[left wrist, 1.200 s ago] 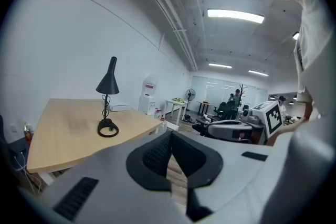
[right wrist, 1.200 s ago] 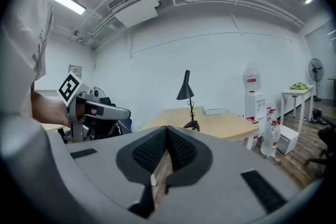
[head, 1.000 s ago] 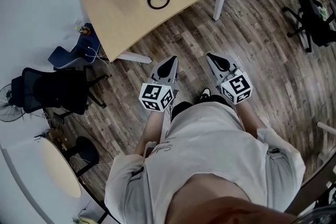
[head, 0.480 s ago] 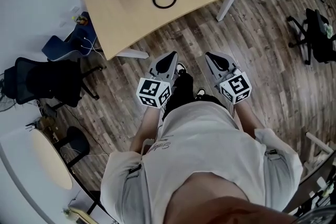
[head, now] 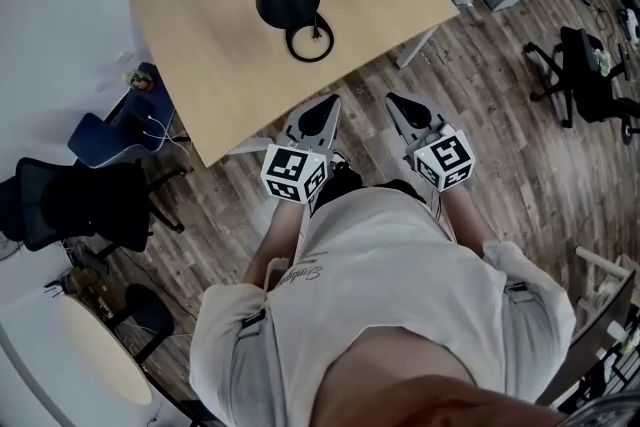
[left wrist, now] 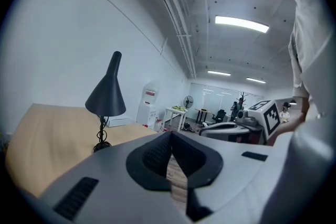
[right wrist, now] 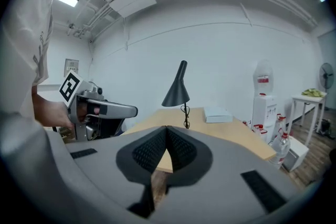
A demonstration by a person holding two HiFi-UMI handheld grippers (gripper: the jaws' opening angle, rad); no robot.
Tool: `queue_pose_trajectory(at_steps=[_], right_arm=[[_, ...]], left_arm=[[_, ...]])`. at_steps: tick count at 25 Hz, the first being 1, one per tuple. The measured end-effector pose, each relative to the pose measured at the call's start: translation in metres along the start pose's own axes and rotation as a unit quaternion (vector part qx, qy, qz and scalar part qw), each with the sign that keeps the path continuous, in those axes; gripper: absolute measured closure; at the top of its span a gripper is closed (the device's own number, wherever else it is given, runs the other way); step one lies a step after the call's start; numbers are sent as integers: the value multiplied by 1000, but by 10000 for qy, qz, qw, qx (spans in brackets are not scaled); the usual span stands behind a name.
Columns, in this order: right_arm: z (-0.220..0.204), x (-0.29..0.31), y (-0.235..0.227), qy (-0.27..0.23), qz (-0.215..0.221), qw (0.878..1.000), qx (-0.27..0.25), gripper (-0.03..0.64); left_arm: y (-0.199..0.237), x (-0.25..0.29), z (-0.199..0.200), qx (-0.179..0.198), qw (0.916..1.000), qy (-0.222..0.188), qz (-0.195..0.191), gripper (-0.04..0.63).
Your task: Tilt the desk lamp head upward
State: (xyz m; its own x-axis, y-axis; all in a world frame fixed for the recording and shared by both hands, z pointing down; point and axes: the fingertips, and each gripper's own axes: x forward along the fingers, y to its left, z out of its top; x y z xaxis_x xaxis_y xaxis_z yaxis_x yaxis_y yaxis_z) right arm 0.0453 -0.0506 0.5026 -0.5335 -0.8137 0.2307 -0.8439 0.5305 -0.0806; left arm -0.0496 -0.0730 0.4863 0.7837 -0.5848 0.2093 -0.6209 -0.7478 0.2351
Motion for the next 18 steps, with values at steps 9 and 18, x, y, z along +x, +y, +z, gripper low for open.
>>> queue_pose_trajectory(at_steps=[9,18], right_arm=[[19,59,-16,-1,-279,9996,-69,621],[12,102,-25,191,-106,9998,16,621]], left_arm=[[66,18,25,48,9999,-106,-100,581],[106,35,25,-165,9998,-35,100,581]])
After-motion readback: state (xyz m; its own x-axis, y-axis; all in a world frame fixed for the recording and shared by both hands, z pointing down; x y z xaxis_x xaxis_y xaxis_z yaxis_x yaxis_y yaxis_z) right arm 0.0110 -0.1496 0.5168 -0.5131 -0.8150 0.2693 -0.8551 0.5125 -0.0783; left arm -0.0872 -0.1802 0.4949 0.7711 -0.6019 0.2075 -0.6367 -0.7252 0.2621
